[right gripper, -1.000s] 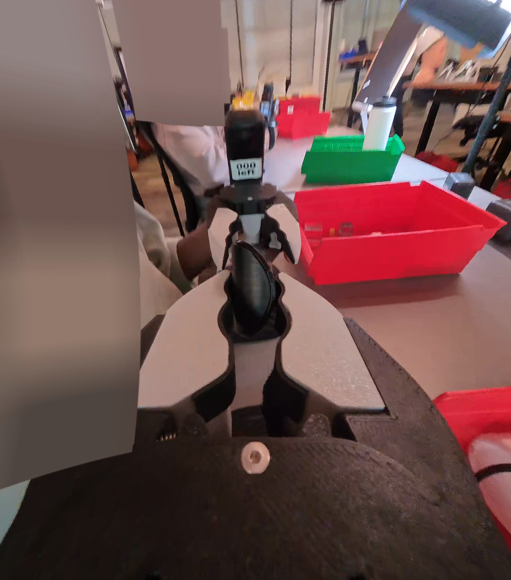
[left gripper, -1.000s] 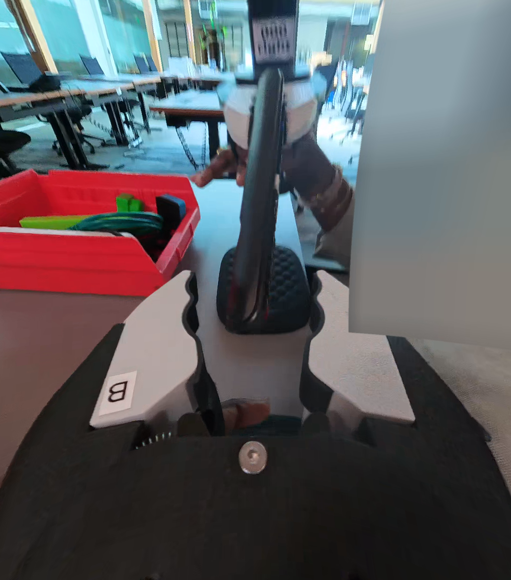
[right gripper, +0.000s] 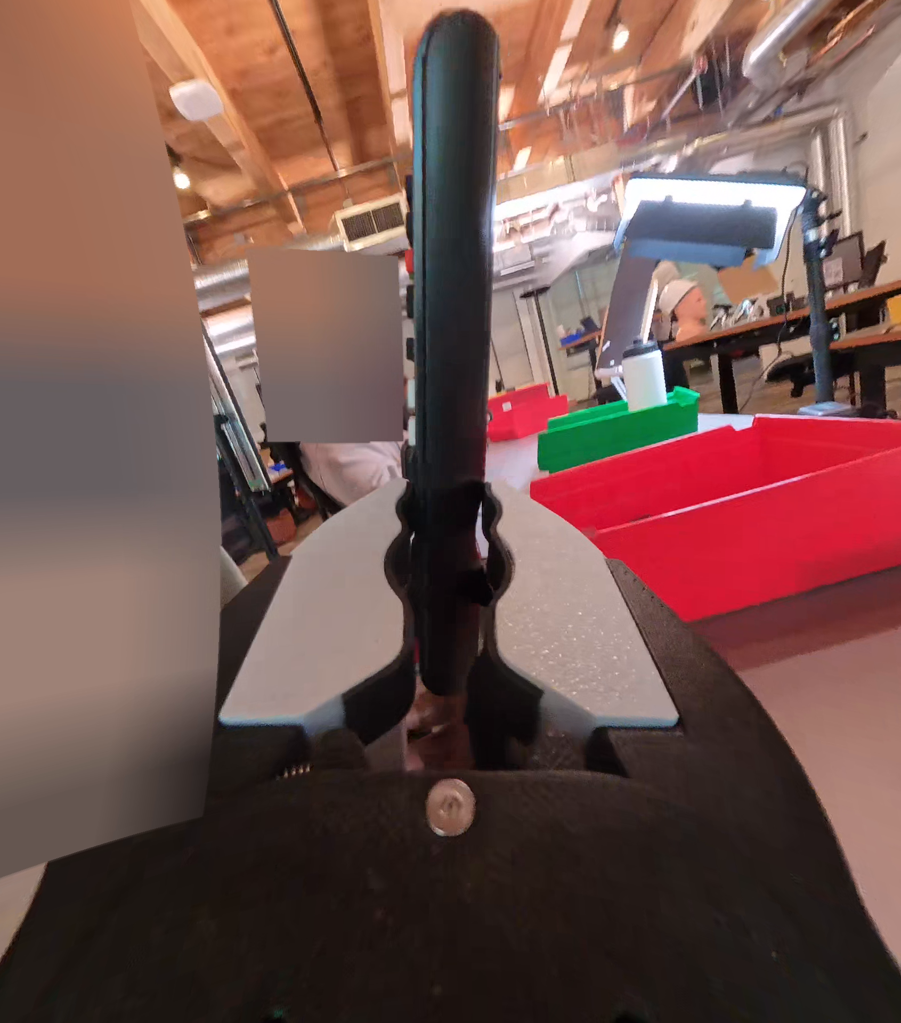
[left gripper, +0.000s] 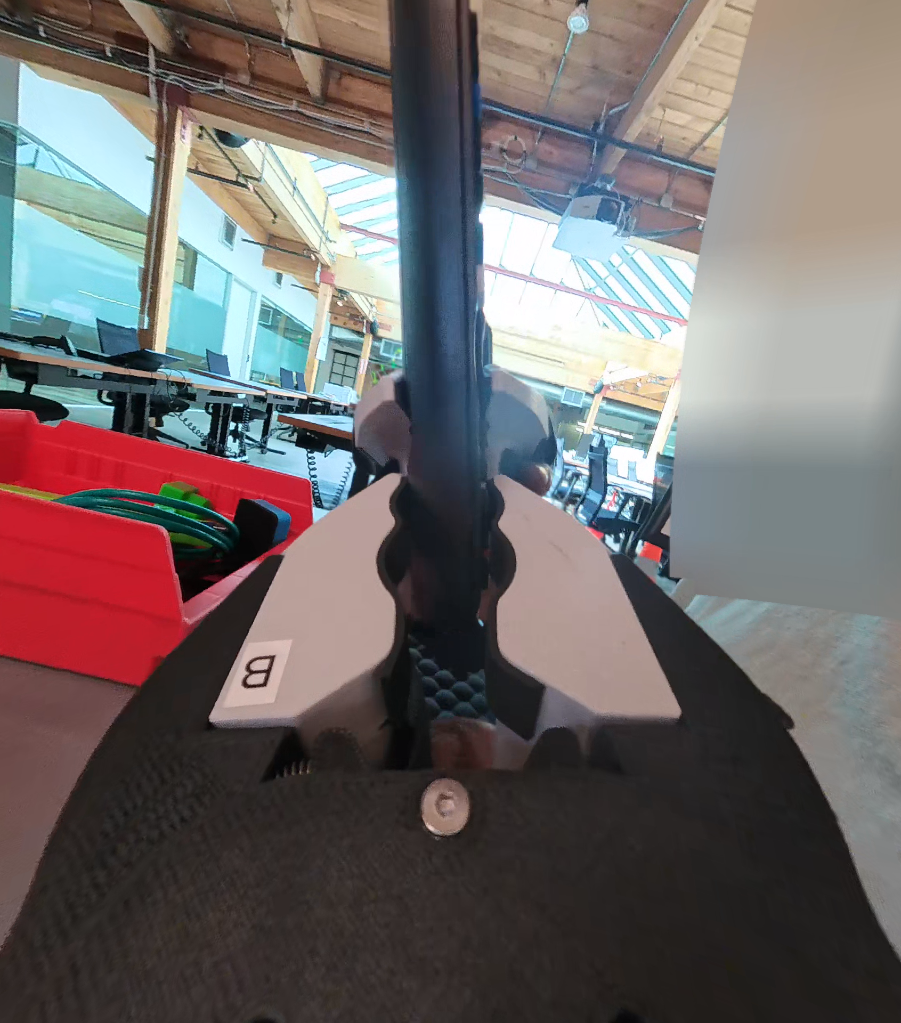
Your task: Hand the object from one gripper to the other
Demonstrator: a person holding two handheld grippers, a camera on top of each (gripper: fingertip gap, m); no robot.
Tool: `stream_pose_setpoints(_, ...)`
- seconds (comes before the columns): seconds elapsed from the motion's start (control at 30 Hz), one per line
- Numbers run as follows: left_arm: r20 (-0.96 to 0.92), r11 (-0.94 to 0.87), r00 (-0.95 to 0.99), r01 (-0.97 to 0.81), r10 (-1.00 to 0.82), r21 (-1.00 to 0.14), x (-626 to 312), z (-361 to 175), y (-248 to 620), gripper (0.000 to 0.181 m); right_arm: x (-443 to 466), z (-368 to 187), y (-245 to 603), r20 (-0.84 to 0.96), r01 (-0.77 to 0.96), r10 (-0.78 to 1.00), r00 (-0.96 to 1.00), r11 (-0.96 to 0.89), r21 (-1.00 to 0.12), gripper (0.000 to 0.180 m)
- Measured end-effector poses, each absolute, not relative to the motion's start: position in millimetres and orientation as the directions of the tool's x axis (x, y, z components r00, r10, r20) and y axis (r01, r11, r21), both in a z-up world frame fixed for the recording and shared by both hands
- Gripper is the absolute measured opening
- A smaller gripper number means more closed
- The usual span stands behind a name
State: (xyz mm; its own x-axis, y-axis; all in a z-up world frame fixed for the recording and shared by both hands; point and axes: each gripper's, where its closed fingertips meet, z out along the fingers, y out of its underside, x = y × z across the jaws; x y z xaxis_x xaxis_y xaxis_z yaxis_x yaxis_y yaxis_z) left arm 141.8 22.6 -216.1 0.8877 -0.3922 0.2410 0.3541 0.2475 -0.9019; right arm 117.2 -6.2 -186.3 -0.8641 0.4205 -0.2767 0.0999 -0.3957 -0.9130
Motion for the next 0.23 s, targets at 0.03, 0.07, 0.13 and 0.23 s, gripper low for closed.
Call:
stream_pose_setpoints(0.03,0.222,0.247,0.886,0.341,-0.408,-0.907,142.3,-215.1,19.2,0.033,118.7,-189.3,-6.0,-0.269,0.108,0.424,-0.865,-0.366,-0.924,0.023)
stream_pose_setpoints(0.07,0.214,0.256,0.887,0.337,-0.409,-0.906,139.4,-211.1,14.5,0.046,119.1,-192.7,-5.3,-0.26,0.112,0.436,-0.862,-0.335,-0.935,0.022)
stream_pose_setpoints(0.13,0.209,0.28,0.907,0.322,-0.366,-0.904,124.4,-198.4,5.2,0.062,119.9,-201.6,-5.2,-0.246,0.131,0.455,-0.856,-0.268,-0.954,0.022)
stream_pose_setpoints(0.23,0.157,0.278,0.925,0.262,-0.347,-0.924,112.9,-174.3,-5.1,0.066,123.9,-209.7,-11.4,-0.237,0.159,0.434,-0.869,-0.208,-0.965,0.022)
